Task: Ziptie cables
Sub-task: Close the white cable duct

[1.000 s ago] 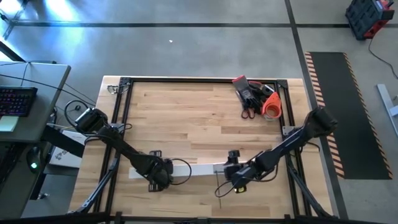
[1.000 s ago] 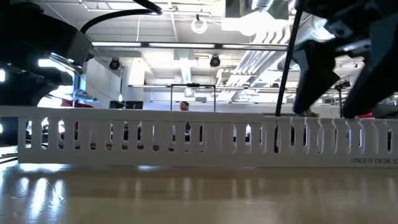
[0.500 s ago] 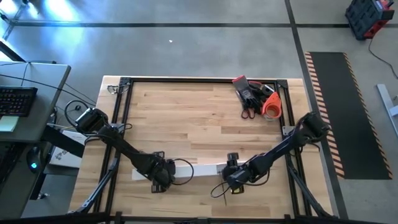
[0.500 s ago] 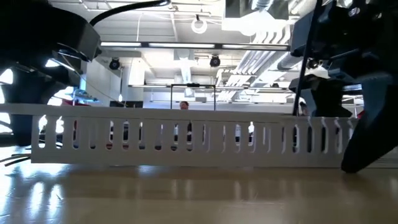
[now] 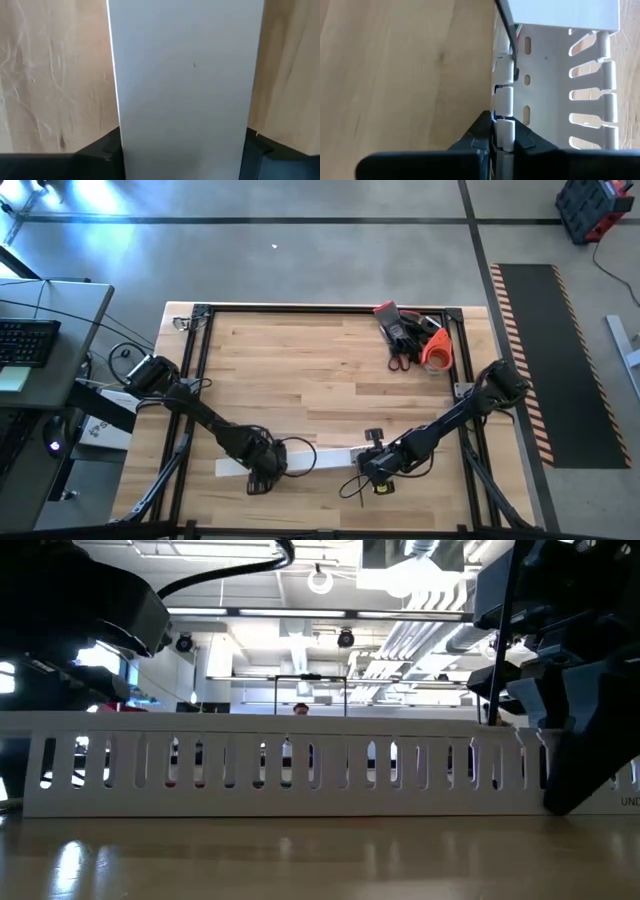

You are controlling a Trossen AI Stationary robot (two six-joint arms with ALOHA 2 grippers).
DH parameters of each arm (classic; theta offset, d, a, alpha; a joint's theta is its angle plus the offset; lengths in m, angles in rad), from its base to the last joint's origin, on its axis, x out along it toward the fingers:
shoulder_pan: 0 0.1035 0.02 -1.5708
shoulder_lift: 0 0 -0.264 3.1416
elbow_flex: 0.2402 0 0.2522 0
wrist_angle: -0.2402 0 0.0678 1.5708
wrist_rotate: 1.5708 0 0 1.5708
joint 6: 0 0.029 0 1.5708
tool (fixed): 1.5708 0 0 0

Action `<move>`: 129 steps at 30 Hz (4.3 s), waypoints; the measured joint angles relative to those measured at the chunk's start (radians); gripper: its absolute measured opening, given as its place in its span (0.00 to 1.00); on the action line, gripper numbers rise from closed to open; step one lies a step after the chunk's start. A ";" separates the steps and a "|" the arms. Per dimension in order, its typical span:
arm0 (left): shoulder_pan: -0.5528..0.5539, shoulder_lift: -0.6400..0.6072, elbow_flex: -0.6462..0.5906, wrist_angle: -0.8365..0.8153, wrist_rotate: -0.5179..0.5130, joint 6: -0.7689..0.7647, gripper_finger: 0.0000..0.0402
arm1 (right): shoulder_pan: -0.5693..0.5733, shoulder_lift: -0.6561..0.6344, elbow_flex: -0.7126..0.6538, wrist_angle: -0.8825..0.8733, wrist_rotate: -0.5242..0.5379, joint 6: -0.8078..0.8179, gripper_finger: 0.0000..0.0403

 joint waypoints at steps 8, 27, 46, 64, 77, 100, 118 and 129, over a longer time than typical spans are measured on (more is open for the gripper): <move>-0.005 0.009 0.014 -0.069 -0.026 -0.001 0.50 | -0.001 0.004 0.005 -0.003 0.000 0.027 0.00; -0.042 -0.019 0.071 -0.329 0.124 -0.035 0.53 | -0.004 0.006 0.008 -0.022 0.016 0.061 0.00; -0.071 0.014 0.067 -0.235 -0.037 -0.073 0.49 | 0.003 0.007 0.002 -0.004 0.013 0.051 0.03; -0.111 -0.003 0.071 -0.292 -0.100 -0.080 0.55 | 0.130 -0.202 0.004 -0.076 0.347 0.104 0.53; -0.120 -0.006 0.071 -0.206 -0.273 -0.022 0.55 | 0.332 -0.217 0.004 -0.046 0.708 0.322 0.48; -0.037 -0.097 0.070 -0.331 -0.573 0.015 0.55 | 0.189 -0.248 -0.034 -0.863 0.364 1.073 0.41; 0.241 -0.099 0.010 -0.203 -0.349 0.343 0.71 | 0.128 -0.246 -0.149 -0.330 0.078 0.745 0.33; 0.255 -0.096 0.114 -0.339 -0.639 0.269 0.78 | 0.124 -0.200 -0.150 -0.202 0.068 0.766 0.33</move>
